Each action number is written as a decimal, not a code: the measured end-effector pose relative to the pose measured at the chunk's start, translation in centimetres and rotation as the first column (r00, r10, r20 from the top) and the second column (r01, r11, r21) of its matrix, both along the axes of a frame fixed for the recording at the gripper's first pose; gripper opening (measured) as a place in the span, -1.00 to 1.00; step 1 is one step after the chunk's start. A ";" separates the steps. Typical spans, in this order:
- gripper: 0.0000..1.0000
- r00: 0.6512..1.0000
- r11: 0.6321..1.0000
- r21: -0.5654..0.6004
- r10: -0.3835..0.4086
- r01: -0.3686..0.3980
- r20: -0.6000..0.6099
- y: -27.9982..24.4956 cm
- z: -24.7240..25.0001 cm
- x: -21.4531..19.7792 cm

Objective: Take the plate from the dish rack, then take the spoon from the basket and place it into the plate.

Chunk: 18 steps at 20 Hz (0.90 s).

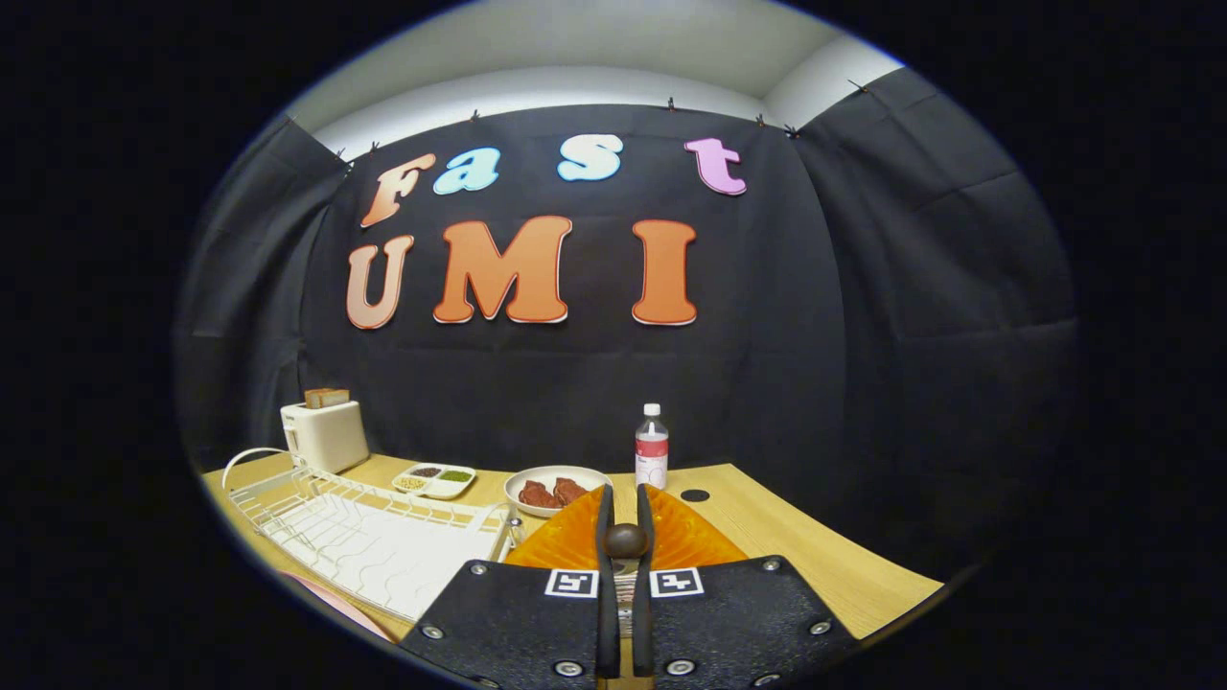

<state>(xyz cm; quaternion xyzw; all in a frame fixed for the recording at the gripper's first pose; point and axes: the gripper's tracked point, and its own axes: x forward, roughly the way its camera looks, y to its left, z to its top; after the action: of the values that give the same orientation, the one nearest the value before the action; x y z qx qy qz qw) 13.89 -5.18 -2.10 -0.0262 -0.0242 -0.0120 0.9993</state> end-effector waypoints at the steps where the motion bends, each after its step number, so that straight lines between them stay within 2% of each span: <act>1: -0.90 1.000 1.000 -0.005 0.003 -0.003 0.006 0.4 0.8 -0.8; 5: -0.90 0.998 0.999 0.006 0.054 -0.054 0.027 3.7 3.1 -4.5; 10: -0.90 0.989 0.990 0.000 0.140 -0.140 0.037 9.5 3.3 -9.4; 18: -0.90 0.956 0.955 0.058 0.293 -0.290 -0.034 19.5 -2.2 -14.6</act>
<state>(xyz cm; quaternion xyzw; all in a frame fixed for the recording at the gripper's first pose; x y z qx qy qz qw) -0.69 14.30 -4.28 0.0038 -0.0065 0.1354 0.9908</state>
